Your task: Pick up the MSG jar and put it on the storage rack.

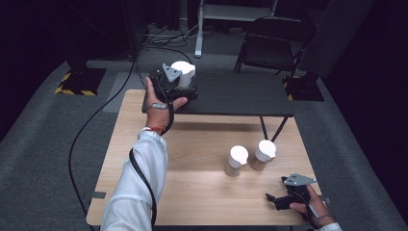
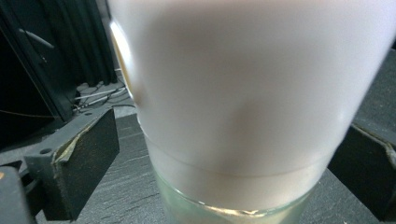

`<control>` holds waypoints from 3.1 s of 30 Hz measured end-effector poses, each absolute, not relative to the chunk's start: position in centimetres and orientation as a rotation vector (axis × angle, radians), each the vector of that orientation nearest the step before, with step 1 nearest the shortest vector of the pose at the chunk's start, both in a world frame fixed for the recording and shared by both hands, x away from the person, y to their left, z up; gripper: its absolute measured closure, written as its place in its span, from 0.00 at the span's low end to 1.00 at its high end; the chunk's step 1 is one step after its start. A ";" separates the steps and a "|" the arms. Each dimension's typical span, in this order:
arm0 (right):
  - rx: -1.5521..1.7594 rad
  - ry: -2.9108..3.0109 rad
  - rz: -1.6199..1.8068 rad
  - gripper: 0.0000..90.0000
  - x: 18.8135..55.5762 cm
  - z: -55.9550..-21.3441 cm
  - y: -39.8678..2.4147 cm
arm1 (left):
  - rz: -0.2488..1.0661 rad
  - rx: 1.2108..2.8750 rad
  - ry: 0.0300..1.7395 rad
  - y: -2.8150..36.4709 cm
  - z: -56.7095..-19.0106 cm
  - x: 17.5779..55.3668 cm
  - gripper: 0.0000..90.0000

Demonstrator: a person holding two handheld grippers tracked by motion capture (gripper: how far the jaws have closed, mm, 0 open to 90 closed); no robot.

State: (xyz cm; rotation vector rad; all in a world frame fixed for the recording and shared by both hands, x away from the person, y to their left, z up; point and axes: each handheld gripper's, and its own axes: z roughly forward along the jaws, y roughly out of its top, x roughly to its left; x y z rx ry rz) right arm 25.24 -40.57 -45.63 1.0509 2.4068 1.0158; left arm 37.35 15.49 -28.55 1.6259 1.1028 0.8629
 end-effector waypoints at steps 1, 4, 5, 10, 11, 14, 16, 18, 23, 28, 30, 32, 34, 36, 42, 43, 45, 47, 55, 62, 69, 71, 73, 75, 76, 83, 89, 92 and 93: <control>1.051 2.407 1.016 0.00 25.2 -45.6 -40.6 | 0.867 1.624 1.101 15.5 -28.5 37.3 0.00; 1.051 2.407 1.016 0.00 25.2 -45.6 -40.6 | 0.893 1.617 1.098 15.3 -28.6 37.0 0.00; 1.051 2.407 1.016 0.00 25.2 -45.6 -40.6 | 0.894 1.612 1.097 15.4 -28.6 37.0 0.00; 1.051 2.407 1.016 0.00 25.2 -45.6 -40.6 | 0.906 1.608 1.089 15.5 -28.6 36.4 0.00; 1.051 2.407 1.016 0.00 25.2 -45.6 -40.6 | 0.915 1.607 1.085 15.5 -28.6 36.2 0.00; 1.051 2.407 1.016 0.00 25.2 -45.6 -40.6 | 0.942 1.626 1.061 15.4 -28.7 35.7 0.00; 1.051 2.407 1.016 0.00 25.2 -45.6 -40.6 | 0.957 1.632 1.049 15.2 -28.8 35.4 0.00; 1.051 2.407 1.016 0.00 25.2 -45.6 -40.6 | 0.971 1.642 1.031 15.1 -28.9 35.0 0.00; 1.051 2.407 1.016 0.00 25.2 -45.6 -40.6 | 1.021 1.659 1.013 14.7 -29.4 34.0 0.00; 1.051 2.407 1.016 0.00 25.2 -45.6 -40.6 | 1.041 1.652 0.988 14.8 -29.9 33.1 0.00; 1.051 2.407 1.016 0.00 25.2 -45.6 -40.6 | 1.045 1.648 0.975 14.8 -30.1 32.6 0.00; 1.051 2.407 1.016 0.00 25.2 -45.6 -40.6 | 1.056 1.659 0.960 14.8 -30.2 32.3 0.00; 1.051 2.407 1.016 0.00 25.2 -45.6 -40.6 | 1.060 1.663 0.946 14.8 -30.3 32.0 0.00; 1.051 2.407 1.016 0.00 25.2 -45.6 -40.6 | 1.072 1.667 0.931 14.8 -30.5 31.6 0.00; 1.051 2.407 1.016 0.00 25.2 -45.6 -40.6 | 1.074 1.696 0.891 14.9 -31.3 30.6 0.00; 1.051 2.407 1.016 0.00 25.2 -45.6 -40.6 | 1.077 1.697 0.886 14.9 -31.4 30.4 0.00; 1.051 2.407 1.016 0.00 25.2 -45.6 -40.6 | 1.081 1.710 0.873 15.0 -31.7 30.1 0.00; 1.051 2.407 1.016 0.00 25.2 -45.6 -40.6 | 1.072 1.722 0.864 15.1 -32.1 29.9 0.00; 1.051 2.407 1.016 0.00 25.2 -45.6 -40.6 | 1.063 1.738 0.836 15.4 -33.2 28.8 0.00; 1.051 2.407 1.016 0.00 25.2 -45.6 -40.6 | 1.060 1.766 0.798 15.7 -34.1 27.7 0.00; 1.051 2.407 1.016 0.00 25.2 -45.6 -40.6 | 1.059 1.815 0.774 15.7 -35.1 26.9 0.00; 1.051 2.407 1.015 0.00 25.2 -45.6 -40.6 | 1.063 1.832 0.768 15.6 -35.5 26.7 0.00; 1.051 2.407 1.016 0.00 25.2 -45.6 -40.6 | 1.059 1.854 0.755 15.5 -35.8 26.5 0.00; 1.051 2.407 1.016 0.00 25.2 -45.6 -40.6 | 1.067 1.878 0.741 15.4 -36.2 26.3 0.00; 1.051 2.407 1.015 0.00 25.2 -45.6 -40.6 | 1.068 1.885 0.735 15.4 -36.4 26.2 0.00; 1.052 2.406 1.015 0.00 25.2 -45.6 -40.6 | 1.045 1.916 0.720 15.5 -37.1 25.5 0.00; 1.052 2.406 1.015 0.00 25.2 -45.6 -40.6 | 1.007 1.945 0.718 15.9 -37.9 25.1 0.00; 1.052 2.406 1.015 0.00 25.2 -45.6 -40.6 | 1.002 1.959 0.722 16.0 -38.3 24.9 0.00; 1.052 2.406 1.015 0.00 25.2 -45.6 -40.6 | 1.000 1.965 0.726 16.0 -38.6 24.8 0.00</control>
